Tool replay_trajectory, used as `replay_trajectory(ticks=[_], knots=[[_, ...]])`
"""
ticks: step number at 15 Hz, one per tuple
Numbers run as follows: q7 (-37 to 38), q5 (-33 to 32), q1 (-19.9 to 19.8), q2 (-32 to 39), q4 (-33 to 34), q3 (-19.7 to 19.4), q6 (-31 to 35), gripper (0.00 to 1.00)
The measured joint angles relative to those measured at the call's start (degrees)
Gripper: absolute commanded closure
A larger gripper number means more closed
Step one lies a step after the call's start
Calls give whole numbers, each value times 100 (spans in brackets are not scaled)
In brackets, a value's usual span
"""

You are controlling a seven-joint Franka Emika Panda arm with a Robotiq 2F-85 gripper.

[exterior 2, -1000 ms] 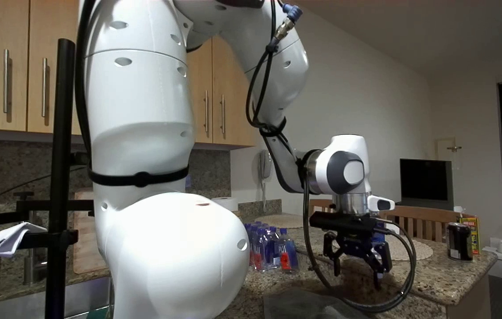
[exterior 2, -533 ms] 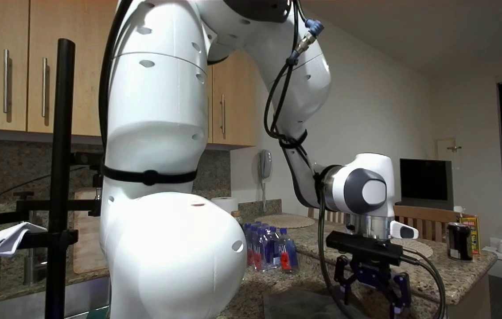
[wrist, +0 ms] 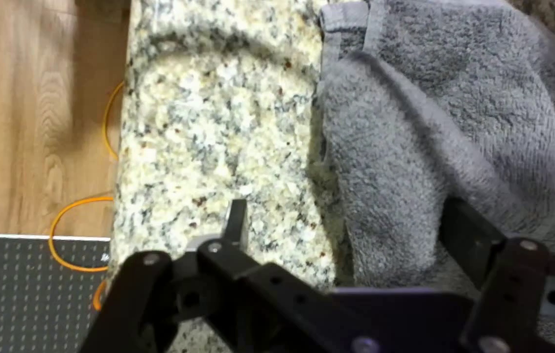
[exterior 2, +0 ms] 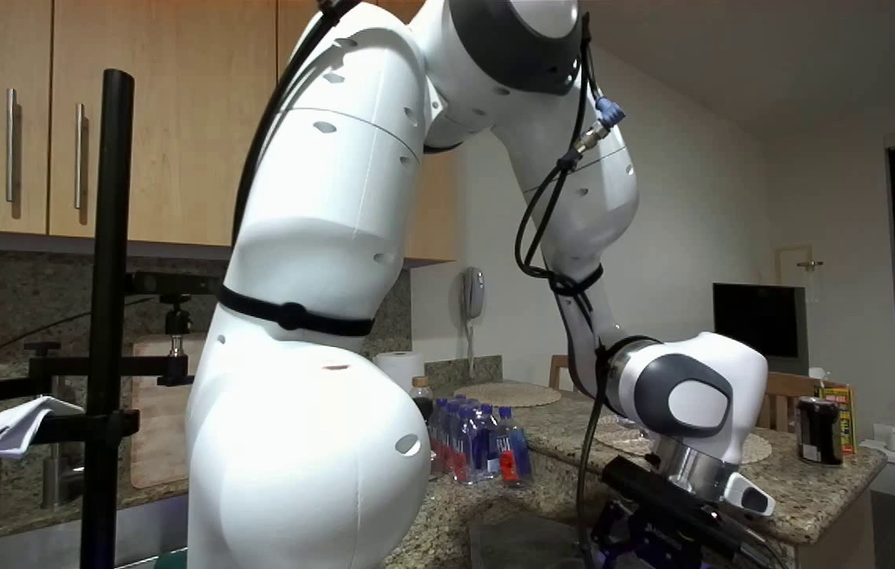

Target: Pick up the grey towel on the countertop and move it slightly to the left.

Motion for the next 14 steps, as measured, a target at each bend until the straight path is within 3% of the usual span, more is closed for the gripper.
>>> replay_trajectory(ticks=[7, 14], knots=[[-246, 653, -490, 869, 849, 353, -1087, 0], [-585, 1500, -633, 1150, 1195, 655, -1188, 0]])
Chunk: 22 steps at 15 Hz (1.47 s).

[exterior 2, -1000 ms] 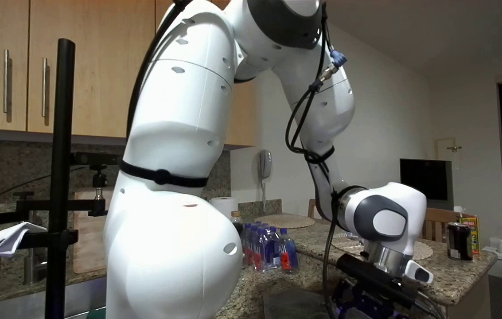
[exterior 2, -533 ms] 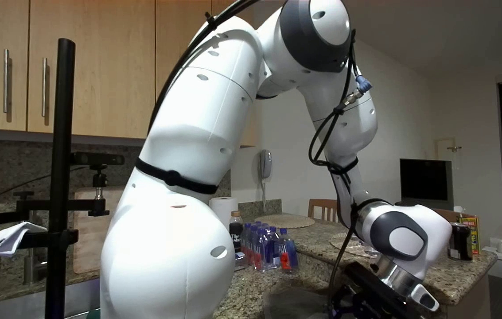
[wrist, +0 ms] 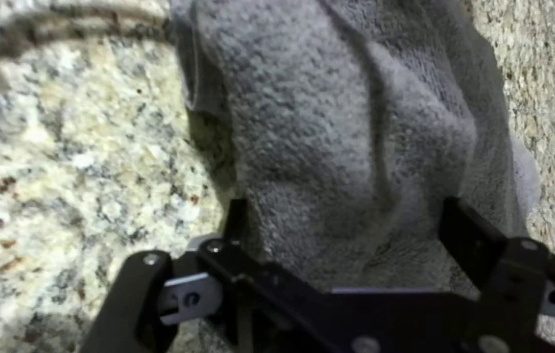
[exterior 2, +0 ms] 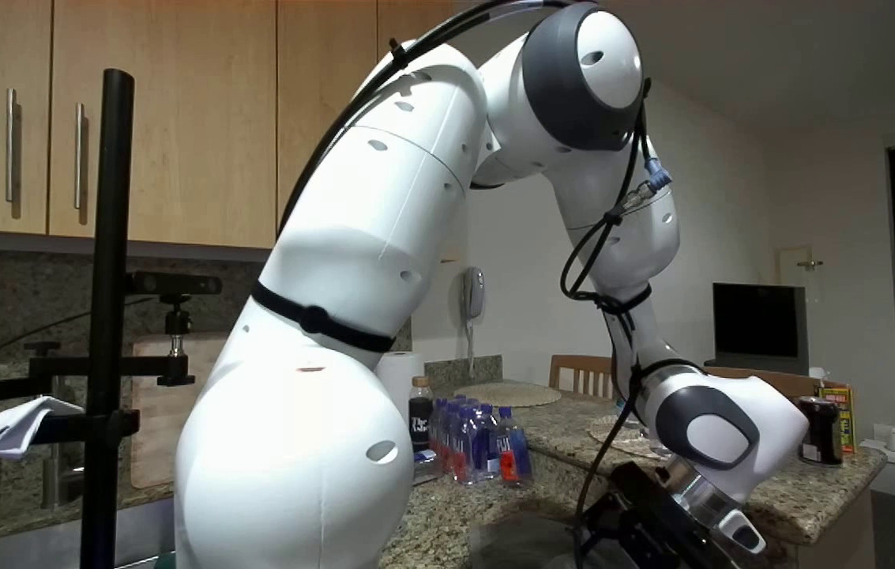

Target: Pick up the grey towel on the countertop and move it slightly to the left.

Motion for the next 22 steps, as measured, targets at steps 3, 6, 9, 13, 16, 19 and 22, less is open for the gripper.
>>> replay_trajectory(ticks=[3, 6, 9, 13, 16, 19, 22], knots=[[-206, 241, -18, 2, 30, 7, 12, 25], [-247, 315, -11, 43, 29, 20, 10, 40], [-281, 316, -5, 138, 28, 40, -4, 61], [-328, 316, 0, 227, 28, 86, -7, 85], [-328, 316, 13, 222, 29, 126, -17, 92], [-71, 316, 123, 138, 7, 120, 50, 91], [372, 319, 300, -83, -146, 124, 343, 90]])
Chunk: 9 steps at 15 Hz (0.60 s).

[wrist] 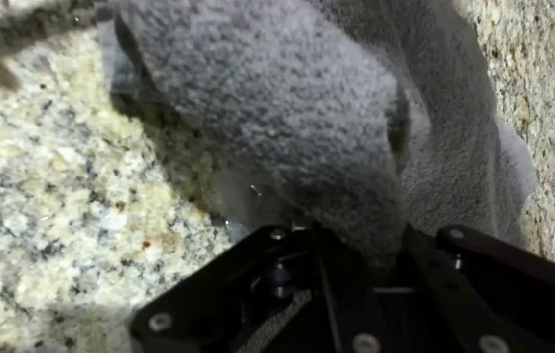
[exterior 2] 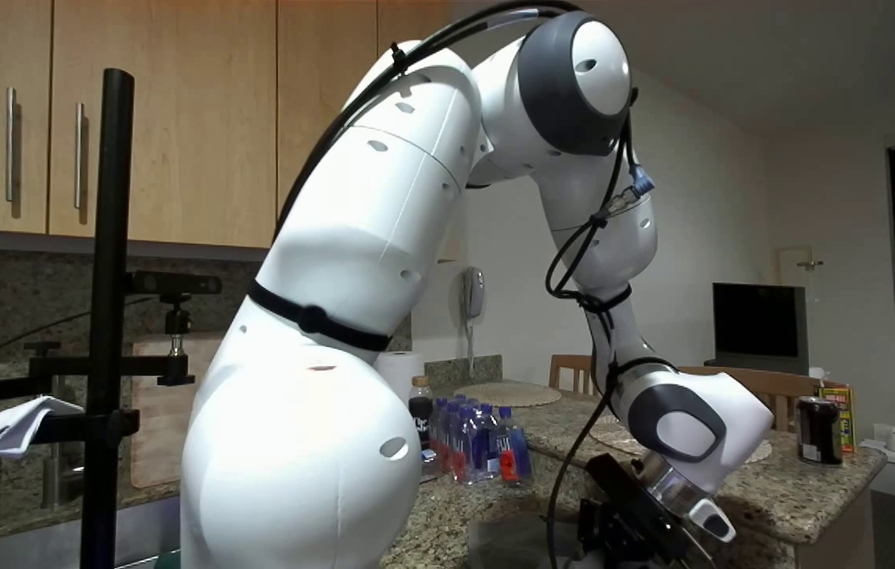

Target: Pick up the grey towel on the countertop and move it slightly to the left.

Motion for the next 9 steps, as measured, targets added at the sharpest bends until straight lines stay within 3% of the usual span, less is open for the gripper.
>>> replay_trajectory(ticks=[3, 9], knots=[[377, -54, 209, -316, -160, 4, 99, 90], [545, -103, 509, -901, -191, 65, -461, 90]])
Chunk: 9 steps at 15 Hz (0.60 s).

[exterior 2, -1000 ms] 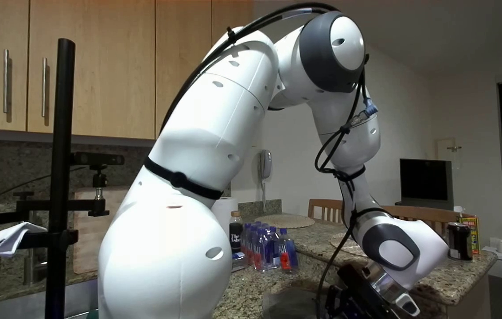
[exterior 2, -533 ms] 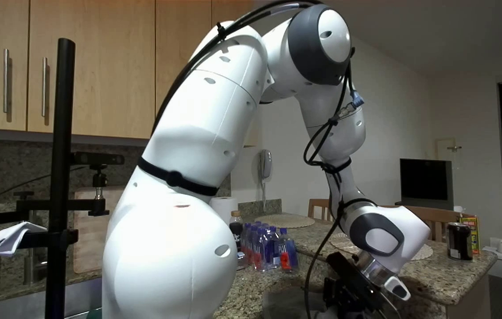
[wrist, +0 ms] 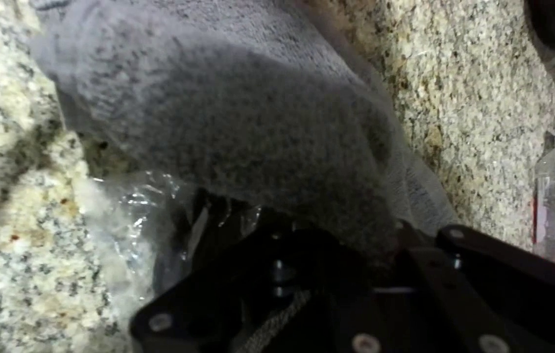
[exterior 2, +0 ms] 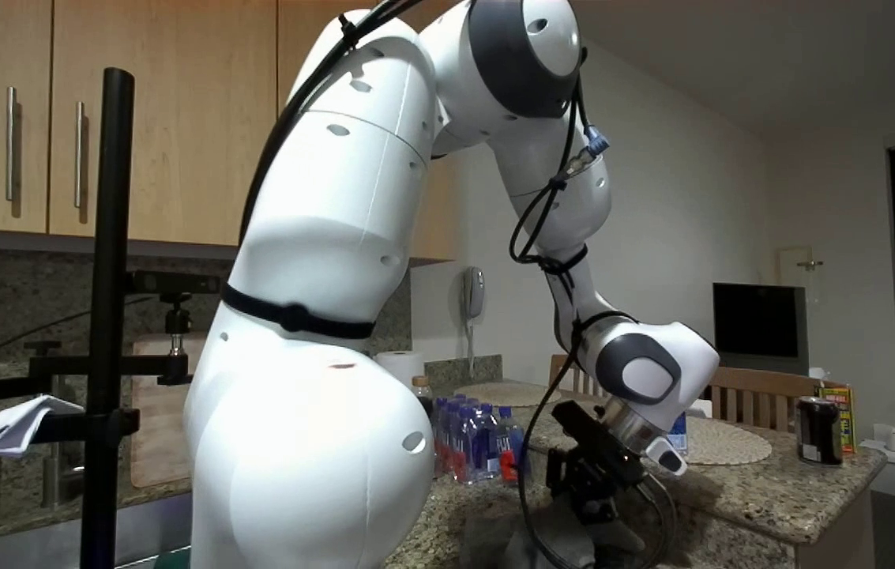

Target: Pick up the grey towel on the countertop and move it slightly to the left.

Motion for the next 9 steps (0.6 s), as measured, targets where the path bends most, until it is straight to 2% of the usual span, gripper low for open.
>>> replay_trajectory(ticks=[5, 9], knots=[[448, 16, 569, -332, 8, 310, 48, 90], [1142, 112, 1243, -345, 10, 743, 764, 91]])
